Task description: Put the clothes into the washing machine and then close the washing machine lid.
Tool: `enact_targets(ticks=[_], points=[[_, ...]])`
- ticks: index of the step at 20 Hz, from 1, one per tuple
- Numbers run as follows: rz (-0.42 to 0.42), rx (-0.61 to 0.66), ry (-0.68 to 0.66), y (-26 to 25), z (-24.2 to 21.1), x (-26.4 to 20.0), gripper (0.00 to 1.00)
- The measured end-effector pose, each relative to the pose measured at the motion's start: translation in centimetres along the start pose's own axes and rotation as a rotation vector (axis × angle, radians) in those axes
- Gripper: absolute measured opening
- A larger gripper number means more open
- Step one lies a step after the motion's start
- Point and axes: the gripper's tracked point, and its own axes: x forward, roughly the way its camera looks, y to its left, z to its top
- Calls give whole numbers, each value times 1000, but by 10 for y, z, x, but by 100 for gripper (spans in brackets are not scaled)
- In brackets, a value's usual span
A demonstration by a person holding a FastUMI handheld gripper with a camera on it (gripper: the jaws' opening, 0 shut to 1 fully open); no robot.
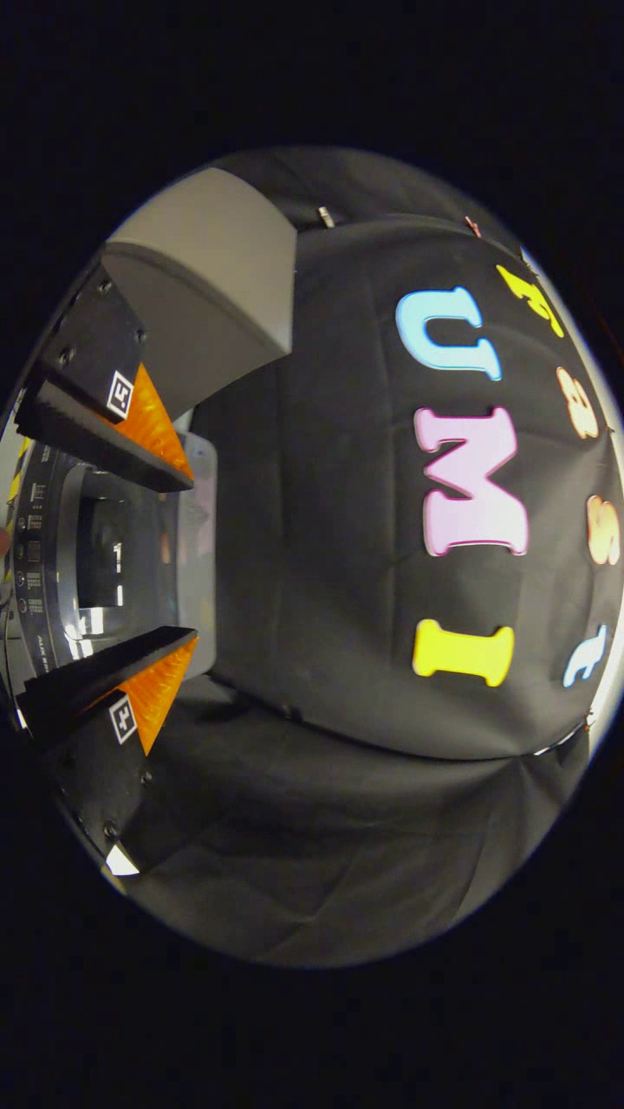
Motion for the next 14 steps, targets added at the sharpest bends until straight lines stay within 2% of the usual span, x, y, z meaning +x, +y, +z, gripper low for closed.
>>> enact_targets(ticks=[9, 14], points=[[25, 54, -305, 24, 92, -89, 99], [19, 80, -423, 16, 121, -137, 98]])
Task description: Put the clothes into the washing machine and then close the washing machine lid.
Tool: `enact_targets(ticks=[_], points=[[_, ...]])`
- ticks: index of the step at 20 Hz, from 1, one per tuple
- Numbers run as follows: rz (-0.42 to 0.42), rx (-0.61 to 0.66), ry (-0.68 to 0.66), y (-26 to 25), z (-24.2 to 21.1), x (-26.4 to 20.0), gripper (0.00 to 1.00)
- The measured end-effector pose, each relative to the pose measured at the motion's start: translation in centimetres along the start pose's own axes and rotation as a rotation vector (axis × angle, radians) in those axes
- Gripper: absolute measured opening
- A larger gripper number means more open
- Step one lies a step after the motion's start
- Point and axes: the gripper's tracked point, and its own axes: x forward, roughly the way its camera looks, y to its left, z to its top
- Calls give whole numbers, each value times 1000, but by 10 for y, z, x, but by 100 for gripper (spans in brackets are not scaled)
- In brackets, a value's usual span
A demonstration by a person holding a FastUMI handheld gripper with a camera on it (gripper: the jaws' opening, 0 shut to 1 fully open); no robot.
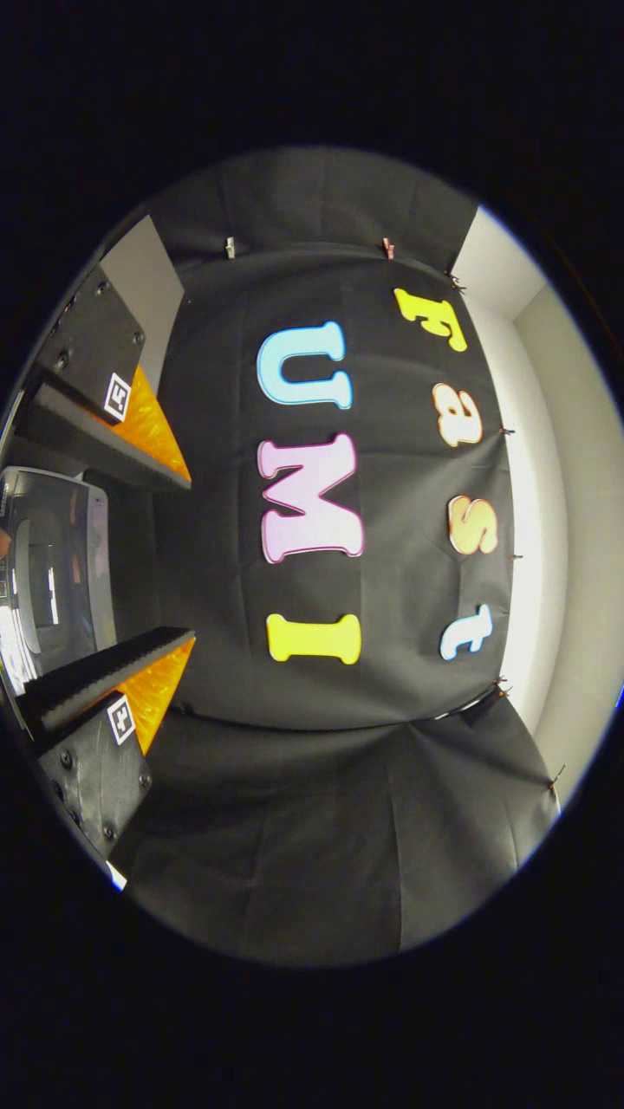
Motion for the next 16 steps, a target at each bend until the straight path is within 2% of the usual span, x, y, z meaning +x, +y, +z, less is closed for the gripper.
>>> enact_targets(ticks=[8, 16], points=[[-7, -9, -48, -6, 22, -33, 99], [11, -6, -57, 0, 29, -35, 99]])
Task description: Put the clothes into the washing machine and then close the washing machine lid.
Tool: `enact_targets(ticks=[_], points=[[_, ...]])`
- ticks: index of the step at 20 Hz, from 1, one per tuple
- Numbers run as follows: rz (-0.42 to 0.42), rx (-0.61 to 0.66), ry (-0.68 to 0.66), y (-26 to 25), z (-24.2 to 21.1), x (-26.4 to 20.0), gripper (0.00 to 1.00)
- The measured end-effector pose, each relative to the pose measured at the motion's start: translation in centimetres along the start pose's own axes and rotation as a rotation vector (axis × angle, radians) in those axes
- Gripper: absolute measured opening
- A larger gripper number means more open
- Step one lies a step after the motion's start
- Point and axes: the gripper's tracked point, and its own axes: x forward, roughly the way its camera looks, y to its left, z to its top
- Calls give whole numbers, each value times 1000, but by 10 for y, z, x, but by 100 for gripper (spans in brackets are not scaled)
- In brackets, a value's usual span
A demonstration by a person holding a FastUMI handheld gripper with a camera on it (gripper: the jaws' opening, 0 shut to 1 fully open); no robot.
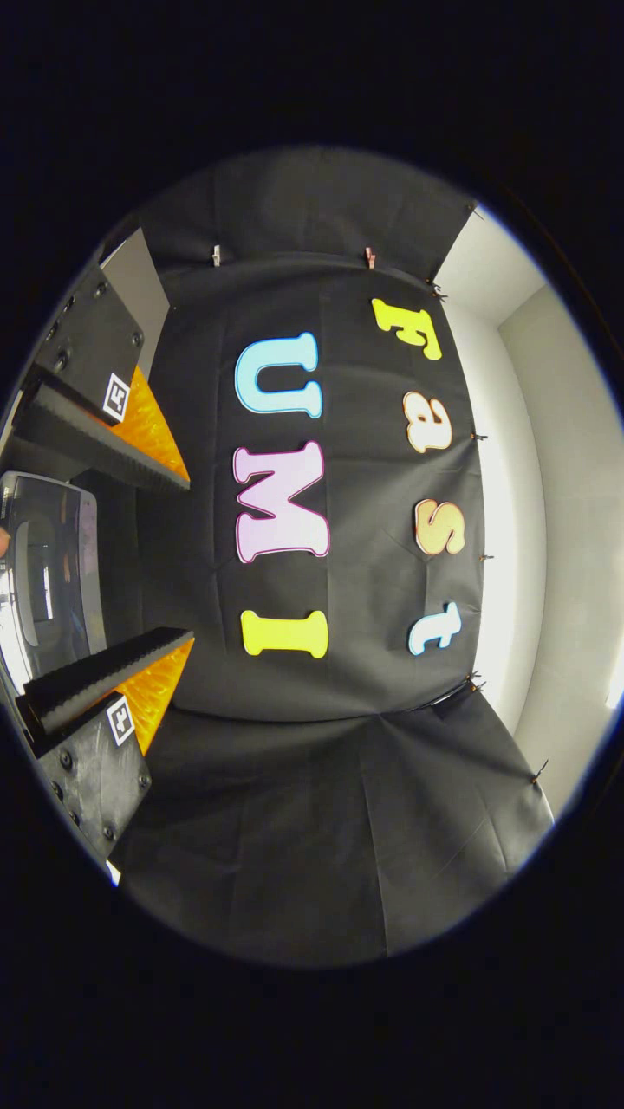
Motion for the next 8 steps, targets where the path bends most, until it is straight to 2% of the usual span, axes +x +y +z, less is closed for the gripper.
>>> enact_targets(ticks=[8], points=[[3, 5, 1, 2, 4, 8, 99]])
